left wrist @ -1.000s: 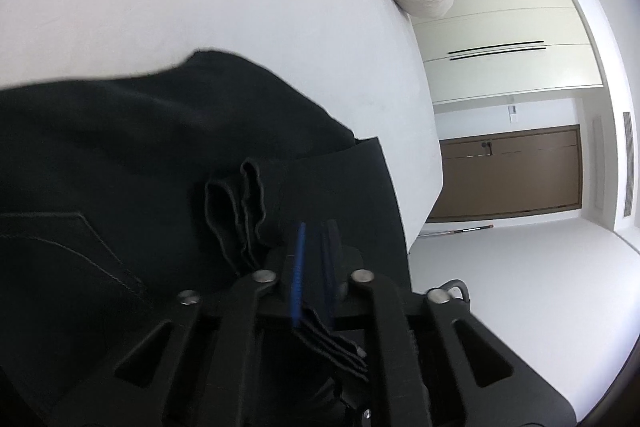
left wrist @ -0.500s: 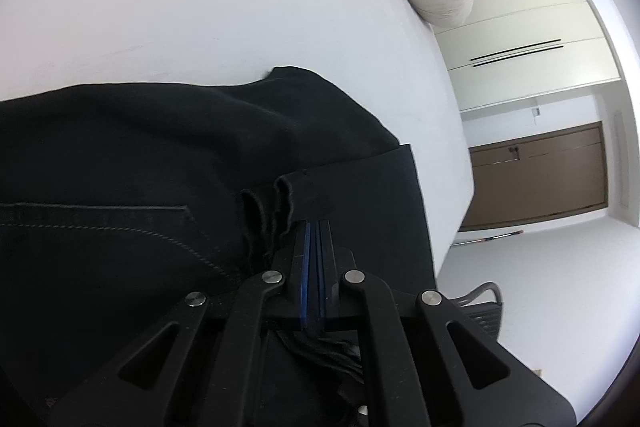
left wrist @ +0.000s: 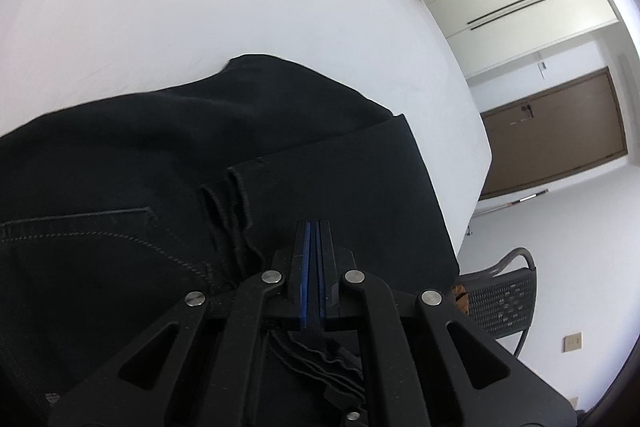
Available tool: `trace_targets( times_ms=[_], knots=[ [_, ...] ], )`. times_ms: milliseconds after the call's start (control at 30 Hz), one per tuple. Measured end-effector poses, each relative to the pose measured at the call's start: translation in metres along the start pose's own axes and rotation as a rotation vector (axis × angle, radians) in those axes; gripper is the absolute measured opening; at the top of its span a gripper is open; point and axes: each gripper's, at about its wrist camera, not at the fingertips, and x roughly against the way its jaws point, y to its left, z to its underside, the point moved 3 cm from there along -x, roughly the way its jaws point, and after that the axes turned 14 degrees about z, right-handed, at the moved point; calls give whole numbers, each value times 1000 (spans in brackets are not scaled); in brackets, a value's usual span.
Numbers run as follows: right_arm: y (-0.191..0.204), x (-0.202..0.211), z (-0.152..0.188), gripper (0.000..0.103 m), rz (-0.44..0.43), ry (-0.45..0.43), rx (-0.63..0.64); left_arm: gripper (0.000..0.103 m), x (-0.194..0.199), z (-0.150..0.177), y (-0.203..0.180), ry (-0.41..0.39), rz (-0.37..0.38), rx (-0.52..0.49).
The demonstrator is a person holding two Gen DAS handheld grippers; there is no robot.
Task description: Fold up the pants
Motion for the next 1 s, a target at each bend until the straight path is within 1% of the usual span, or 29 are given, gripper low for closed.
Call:
trace_targets(
  times_ms=[67, 133, 167, 200, 333, 367, 533, 600, 667, 700, 733, 767, 800, 833, 900, 933, 1000],
  knots=[
    [-2, 0, 0, 15, -7, 3, -15, 1, -1, 3, 8, 5, -33, 11],
    [0, 0, -1, 16, -12, -2, -6, 1, -4, 5, 13, 9, -33, 25],
    [2, 0, -1, 17, -11, -8, 5, 1, -7, 8, 15, 13, -40, 20],
    [-5, -6, -3, 18, -9, -13, 14, 1, -10, 9, 15, 19, -52, 10],
    [0, -6, 0, 18, 4, -32, 41, 1, -20, 14, 10, 28, -87, -28],
    [7, 1, 6, 18, 6, -36, 43, 1, -21, 15, 9, 28, -91, -28],
    [15, 7, 12, 19, 26, -55, 73, 1, -31, 18, 5, 42, -114, -39],
    [14, 13, 13, 28, 16, -55, 65, 1, -28, 19, 8, 38, -114, -41],
    [4, 21, 18, 54, -2, -53, 38, 1, -28, 21, 9, 34, -113, -51],
    [-1, 27, 20, 62, -33, -53, 24, 1, -24, 23, 11, 32, -109, -52],
    [-10, 37, 22, 69, -98, -59, -6, 1, -23, 23, 13, 28, -102, -48],
    [-20, 46, 23, 70, -159, -69, -38, 1, -21, 24, 15, 24, -94, -44],
    [-32, 51, 24, 70, -206, -66, -75, 1, -21, 24, 15, 20, -88, -41],
    [-48, 54, 24, 70, -249, -46, -124, 1, -20, 25, 16, 18, -85, -40],
    [-94, 45, 24, 60, -374, 18, -293, 1, -24, 26, 15, 14, -87, -45],
    [-128, 32, 25, 56, -468, 55, -421, 1, -24, 27, 15, 13, -93, -50],
    [-168, 3, 26, 56, -603, 134, -551, 1, -26, 28, 11, 12, -118, -72]
  ],
)
